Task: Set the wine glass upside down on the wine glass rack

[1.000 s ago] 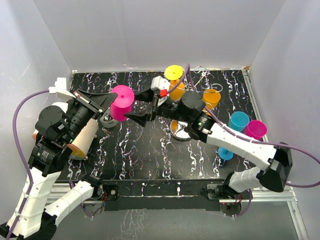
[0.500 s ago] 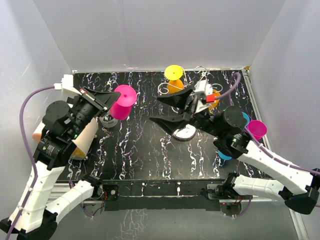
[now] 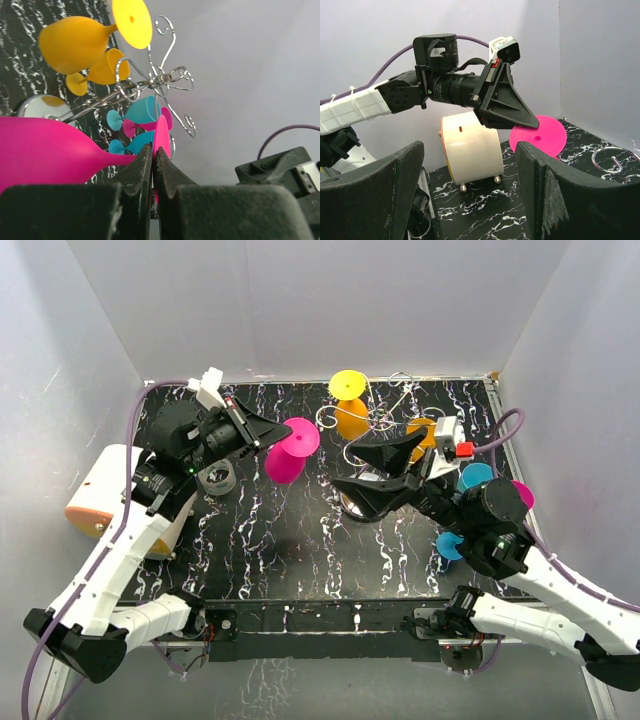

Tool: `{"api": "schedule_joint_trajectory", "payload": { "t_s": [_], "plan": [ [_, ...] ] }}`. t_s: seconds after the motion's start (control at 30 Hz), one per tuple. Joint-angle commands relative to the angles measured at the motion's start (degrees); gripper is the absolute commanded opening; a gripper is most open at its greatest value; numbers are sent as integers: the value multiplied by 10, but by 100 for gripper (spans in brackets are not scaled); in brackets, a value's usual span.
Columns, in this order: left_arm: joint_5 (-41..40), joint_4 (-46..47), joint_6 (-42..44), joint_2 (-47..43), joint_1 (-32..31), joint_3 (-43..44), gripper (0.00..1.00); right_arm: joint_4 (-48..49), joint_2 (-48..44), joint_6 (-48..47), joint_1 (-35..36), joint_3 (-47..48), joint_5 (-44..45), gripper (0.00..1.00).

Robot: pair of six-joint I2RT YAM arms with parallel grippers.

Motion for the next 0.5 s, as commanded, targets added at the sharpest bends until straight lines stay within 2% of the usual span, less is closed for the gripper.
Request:
{"api": "schedule_joint_trajectory", "payload": {
  "t_s": [0.0, 0.33, 0.47],
  "plan": [
    [63, 85, -34, 1, -6, -2, 0, 5, -31, 15, 2, -5, 19, 72],
    [47, 118, -54, 74, -34, 25, 0, -15, -81, 16, 2, -21, 60, 71],
    [38, 139, -89, 89, -38, 13, 0, -21, -98, 17, 2, -22, 73, 71]
  ]
}}
